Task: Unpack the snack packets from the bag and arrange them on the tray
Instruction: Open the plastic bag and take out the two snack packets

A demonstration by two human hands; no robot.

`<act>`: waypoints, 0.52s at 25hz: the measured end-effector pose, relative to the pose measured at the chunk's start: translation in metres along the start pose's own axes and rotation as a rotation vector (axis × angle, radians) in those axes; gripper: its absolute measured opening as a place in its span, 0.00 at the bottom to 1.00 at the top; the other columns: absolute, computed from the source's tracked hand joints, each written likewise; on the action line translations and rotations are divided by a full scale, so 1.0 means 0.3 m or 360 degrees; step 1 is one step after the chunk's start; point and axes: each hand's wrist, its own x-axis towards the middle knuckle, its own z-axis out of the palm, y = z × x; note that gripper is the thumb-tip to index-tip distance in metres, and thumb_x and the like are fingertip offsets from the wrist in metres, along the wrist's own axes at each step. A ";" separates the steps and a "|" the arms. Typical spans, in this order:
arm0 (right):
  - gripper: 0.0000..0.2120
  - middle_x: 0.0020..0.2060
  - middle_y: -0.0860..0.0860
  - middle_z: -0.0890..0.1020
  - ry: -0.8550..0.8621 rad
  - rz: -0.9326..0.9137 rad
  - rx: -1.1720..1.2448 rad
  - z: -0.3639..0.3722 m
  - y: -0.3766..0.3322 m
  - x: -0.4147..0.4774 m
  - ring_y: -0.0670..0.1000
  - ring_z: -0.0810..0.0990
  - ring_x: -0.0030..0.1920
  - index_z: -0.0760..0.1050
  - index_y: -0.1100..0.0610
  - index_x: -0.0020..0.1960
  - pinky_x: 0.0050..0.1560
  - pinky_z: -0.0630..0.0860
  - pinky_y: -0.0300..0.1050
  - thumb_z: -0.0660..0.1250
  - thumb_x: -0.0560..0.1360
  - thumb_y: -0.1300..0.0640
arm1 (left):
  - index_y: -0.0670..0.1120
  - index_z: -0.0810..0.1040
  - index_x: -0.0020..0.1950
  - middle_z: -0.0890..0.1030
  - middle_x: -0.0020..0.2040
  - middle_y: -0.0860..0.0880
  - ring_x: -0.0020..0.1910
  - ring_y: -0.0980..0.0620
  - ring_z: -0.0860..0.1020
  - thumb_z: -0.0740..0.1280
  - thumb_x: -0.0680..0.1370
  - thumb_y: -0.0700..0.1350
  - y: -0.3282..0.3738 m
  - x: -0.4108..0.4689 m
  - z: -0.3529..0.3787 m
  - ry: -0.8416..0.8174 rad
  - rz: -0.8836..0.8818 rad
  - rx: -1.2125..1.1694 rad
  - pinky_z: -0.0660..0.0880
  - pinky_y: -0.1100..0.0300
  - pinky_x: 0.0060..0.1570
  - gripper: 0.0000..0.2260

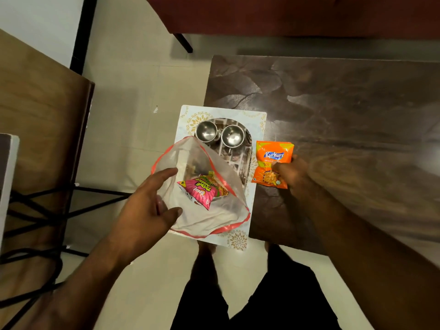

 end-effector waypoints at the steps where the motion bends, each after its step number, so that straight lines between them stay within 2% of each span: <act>1: 0.16 0.54 0.60 0.84 0.0110 -0.0093 -0.0176 -0.027 -0.029 -0.043 0.59 0.85 0.49 0.78 0.60 0.60 0.50 0.83 0.54 0.69 0.73 0.66 | 0.58 0.71 0.71 0.75 0.32 0.47 0.26 0.52 0.71 0.75 0.71 0.33 -0.001 0.007 -0.003 -0.0016 0.0023 -0.0003 0.73 0.65 0.33 0.34; 2: 0.18 0.57 0.61 0.83 0.0184 -0.0205 -0.0253 -0.055 -0.069 -0.108 0.60 0.83 0.55 0.77 0.61 0.63 0.55 0.80 0.53 0.67 0.73 0.67 | 0.56 0.71 0.72 0.73 0.33 0.52 0.24 0.56 0.70 0.75 0.71 0.33 -0.002 0.010 -0.010 -0.0035 0.0058 0.0003 0.71 0.66 0.33 0.34; 3: 0.17 0.56 0.60 0.83 0.0175 -0.0342 -0.0244 -0.084 -0.118 -0.194 0.59 0.82 0.56 0.77 0.61 0.63 0.55 0.79 0.51 0.66 0.74 0.68 | 0.55 0.70 0.73 0.72 0.37 0.53 0.24 0.58 0.70 0.75 0.71 0.34 -0.006 0.009 -0.019 -0.0059 0.0103 0.0007 0.69 0.68 0.34 0.35; 4: 0.15 0.53 0.59 0.84 0.0080 -0.0503 -0.0216 -0.112 -0.168 -0.293 0.57 0.83 0.53 0.79 0.59 0.60 0.54 0.79 0.51 0.66 0.75 0.68 | 0.54 0.70 0.74 0.71 0.41 0.53 0.24 0.59 0.71 0.75 0.71 0.34 -0.011 0.008 -0.029 -0.0087 0.0150 -0.0004 0.68 0.69 0.35 0.35; 5: 0.12 0.48 0.58 0.85 -0.0080 -0.0675 -0.0202 -0.133 -0.221 -0.406 0.55 0.84 0.48 0.81 0.57 0.56 0.51 0.80 0.50 0.68 0.75 0.68 | 0.54 0.69 0.74 0.71 0.45 0.52 0.24 0.60 0.72 0.75 0.71 0.35 -0.018 0.007 -0.040 -0.0116 0.0194 -0.0034 0.68 0.71 0.35 0.35; 7: 0.09 0.42 0.54 0.87 -0.0450 -0.0936 -0.0162 -0.142 -0.326 -0.656 0.52 0.86 0.42 0.84 0.53 0.50 0.44 0.82 0.42 0.71 0.75 0.65 | 0.53 0.67 0.75 0.72 0.48 0.51 0.27 0.60 0.74 0.75 0.72 0.36 -0.033 0.003 -0.057 -0.0188 0.0279 -0.0080 0.68 0.74 0.36 0.35; 8: 0.09 0.42 0.54 0.88 -0.0631 -0.0997 -0.0156 -0.126 -0.372 -0.768 0.51 0.87 0.42 0.85 0.53 0.50 0.44 0.82 0.39 0.70 0.74 0.64 | 0.52 0.66 0.76 0.74 0.51 0.51 0.31 0.60 0.77 0.75 0.72 0.37 -0.040 -0.006 -0.064 -0.0219 0.0323 -0.0089 0.71 0.72 0.41 0.35; 9: 0.11 0.43 0.53 0.88 -0.0781 -0.1029 -0.0189 -0.100 -0.409 -0.855 0.49 0.87 0.43 0.85 0.53 0.51 0.45 0.82 0.38 0.68 0.74 0.65 | 0.52 0.65 0.77 0.77 0.56 0.50 0.40 0.57 0.81 0.74 0.72 0.37 -0.044 -0.018 -0.065 -0.0243 0.0365 -0.0108 0.75 0.66 0.49 0.36; 11: 0.18 0.46 0.51 0.88 -0.0852 -0.1130 -0.0600 -0.009 -0.446 -0.943 0.47 0.86 0.47 0.85 0.54 0.53 0.48 0.81 0.39 0.62 0.73 0.70 | 0.50 0.63 0.78 0.74 0.70 0.50 0.58 0.42 0.80 0.72 0.73 0.36 -0.056 -0.037 -0.063 -0.0299 0.0420 -0.0132 0.75 0.52 0.63 0.36; 13: 0.21 0.53 0.51 0.86 -0.0810 -0.1210 -0.1406 0.125 -0.441 -0.941 0.50 0.83 0.54 0.82 0.55 0.60 0.54 0.80 0.45 0.60 0.73 0.69 | 0.51 0.61 0.80 0.68 0.77 0.52 0.66 0.38 0.76 0.68 0.74 0.34 -0.076 -0.039 -0.068 -0.0323 0.0461 -0.0109 0.71 0.48 0.68 0.36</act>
